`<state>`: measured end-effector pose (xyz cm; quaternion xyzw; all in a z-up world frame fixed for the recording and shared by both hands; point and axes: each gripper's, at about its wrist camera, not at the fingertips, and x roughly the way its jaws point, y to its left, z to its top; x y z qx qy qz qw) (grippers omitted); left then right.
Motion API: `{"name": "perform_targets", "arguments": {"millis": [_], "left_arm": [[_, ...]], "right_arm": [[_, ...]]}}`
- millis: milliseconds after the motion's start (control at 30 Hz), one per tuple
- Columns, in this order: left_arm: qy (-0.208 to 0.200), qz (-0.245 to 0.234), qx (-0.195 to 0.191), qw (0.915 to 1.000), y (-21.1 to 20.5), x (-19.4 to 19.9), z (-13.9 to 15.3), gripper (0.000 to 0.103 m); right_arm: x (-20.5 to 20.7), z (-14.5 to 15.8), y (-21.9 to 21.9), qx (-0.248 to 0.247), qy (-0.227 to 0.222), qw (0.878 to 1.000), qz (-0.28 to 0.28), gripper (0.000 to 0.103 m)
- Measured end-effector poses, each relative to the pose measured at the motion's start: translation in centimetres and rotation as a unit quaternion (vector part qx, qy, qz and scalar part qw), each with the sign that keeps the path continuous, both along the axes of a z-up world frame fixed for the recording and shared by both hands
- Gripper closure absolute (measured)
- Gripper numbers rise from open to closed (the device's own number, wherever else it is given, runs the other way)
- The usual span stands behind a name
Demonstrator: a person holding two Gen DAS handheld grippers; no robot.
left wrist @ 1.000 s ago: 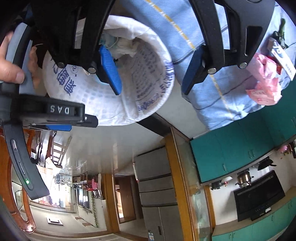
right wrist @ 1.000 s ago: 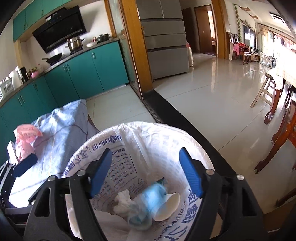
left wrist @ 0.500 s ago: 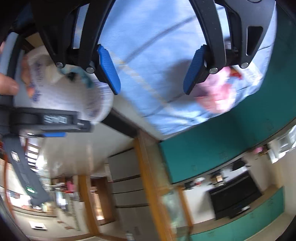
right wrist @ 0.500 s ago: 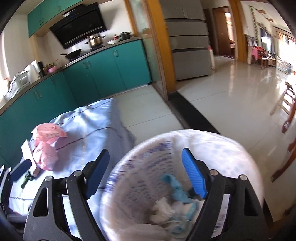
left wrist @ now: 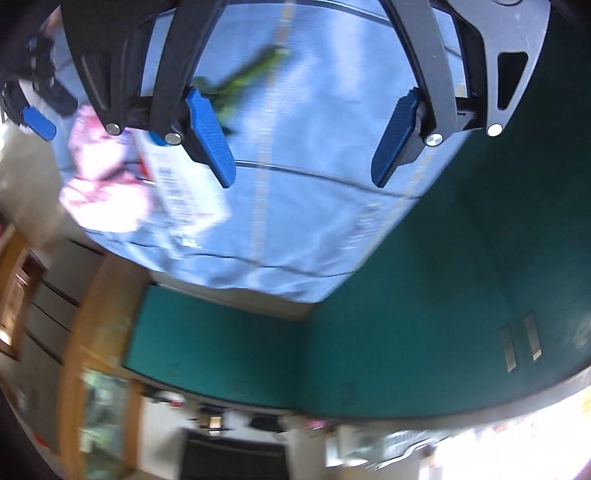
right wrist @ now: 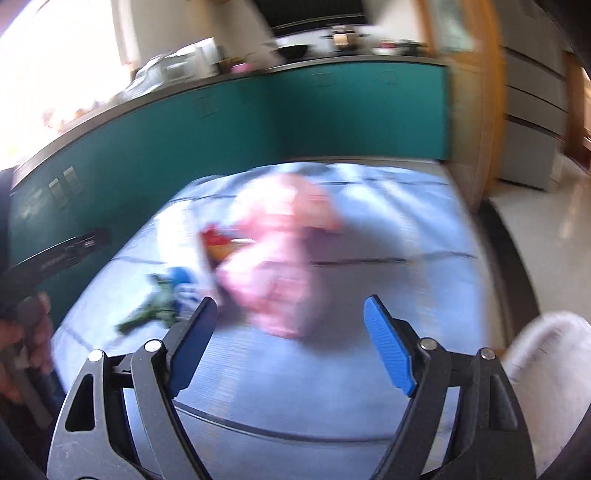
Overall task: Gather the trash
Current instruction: 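Close the right tool on the white ointment box while the left tool reaches the green vegetable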
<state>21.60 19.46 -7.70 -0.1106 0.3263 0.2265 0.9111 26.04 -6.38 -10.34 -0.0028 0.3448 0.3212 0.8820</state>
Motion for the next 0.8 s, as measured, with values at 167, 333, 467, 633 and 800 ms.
{"name": "perform_targets", "arguments": {"millis": [167, 333, 467, 633, 800], "left_arm": [[-0.006, 0.045, -0.003, 0.9990, 2.4, -1.0, 0.0, 0.026], [-0.013, 0.052, -0.001, 0.9986, 3.7, -1.0, -0.3, 0.023], [0.001, 0.046, -0.019, 0.9987, 4.2, -0.4, -0.8, 0.023], [0.009, 0.021, -0.023, 0.9995, 3.4, 0.0, -1.3, 0.021], [0.048, -0.084, -0.056, 0.9938, 0.7, 1.7, -2.8, 0.020]], "right_arm": [[0.9, 0.6, 7.6, -0.054, -0.016, 0.998, 0.042, 0.023], [3.0, -1.8, 12.6, -0.122, 0.023, 0.992, 0.039, 0.023], [2.4, -2.4, 13.5, -0.141, 0.002, 0.989, 0.047, 0.055], [1.2, -0.1, 10.0, -0.087, 0.006, 0.995, 0.048, 0.060], [-0.2, 2.2, 3.7, -0.022, 0.038, 0.998, 0.035, 0.064]]}}
